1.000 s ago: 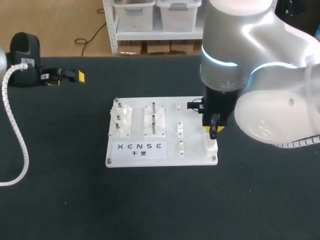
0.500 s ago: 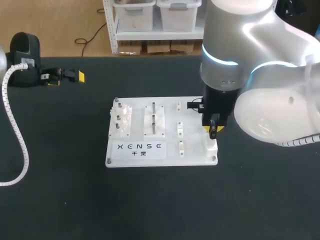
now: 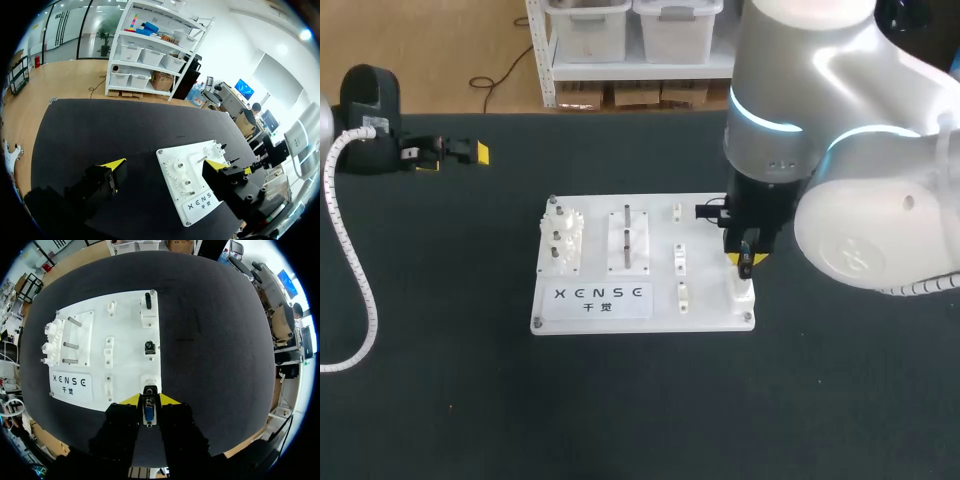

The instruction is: Insert the USB connector, Ethernet cable, and multi-pin plug into their matching sockets one by one.

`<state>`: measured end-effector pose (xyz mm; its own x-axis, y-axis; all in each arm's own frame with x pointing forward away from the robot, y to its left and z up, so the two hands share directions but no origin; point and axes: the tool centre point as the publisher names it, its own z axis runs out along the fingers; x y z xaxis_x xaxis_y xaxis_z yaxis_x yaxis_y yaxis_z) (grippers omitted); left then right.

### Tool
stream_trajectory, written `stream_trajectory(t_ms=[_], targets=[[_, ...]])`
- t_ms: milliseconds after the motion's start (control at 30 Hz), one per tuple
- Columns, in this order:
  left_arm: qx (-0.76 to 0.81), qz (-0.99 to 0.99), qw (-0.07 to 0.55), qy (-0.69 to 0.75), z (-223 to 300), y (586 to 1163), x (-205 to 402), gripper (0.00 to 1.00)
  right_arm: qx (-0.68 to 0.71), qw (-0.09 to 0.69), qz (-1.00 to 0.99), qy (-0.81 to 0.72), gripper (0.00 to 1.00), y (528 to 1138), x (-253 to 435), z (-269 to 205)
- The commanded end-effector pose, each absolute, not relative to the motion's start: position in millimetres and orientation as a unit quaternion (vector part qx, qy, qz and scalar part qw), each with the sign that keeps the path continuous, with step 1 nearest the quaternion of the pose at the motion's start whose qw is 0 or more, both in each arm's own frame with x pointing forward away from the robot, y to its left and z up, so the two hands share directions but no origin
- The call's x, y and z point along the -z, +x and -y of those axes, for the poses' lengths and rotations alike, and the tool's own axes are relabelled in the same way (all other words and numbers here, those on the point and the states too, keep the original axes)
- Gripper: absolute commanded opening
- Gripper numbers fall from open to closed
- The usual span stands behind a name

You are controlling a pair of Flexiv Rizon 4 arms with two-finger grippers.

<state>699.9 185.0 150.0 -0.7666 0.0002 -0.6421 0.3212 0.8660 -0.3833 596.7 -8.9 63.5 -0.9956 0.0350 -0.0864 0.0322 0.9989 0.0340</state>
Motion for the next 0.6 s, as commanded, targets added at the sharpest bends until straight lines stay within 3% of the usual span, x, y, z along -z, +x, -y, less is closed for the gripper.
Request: stream_trajectory(t_ms=[33, 600], targets=[[0.243, -0.908, 0.330, 0.089, -185.0, 699.9, -150.0, 1.00, -0.023, 0.051, -0.998, 0.016, 0.00, 588.8, -53.9, 9.0], [0.243, -0.908, 0.330, 0.089, -185.0, 699.9, -150.0, 1.00, -0.018, 0.061, -0.998, 0.018, 0.00, 587.6, -49.8, 8.3]])
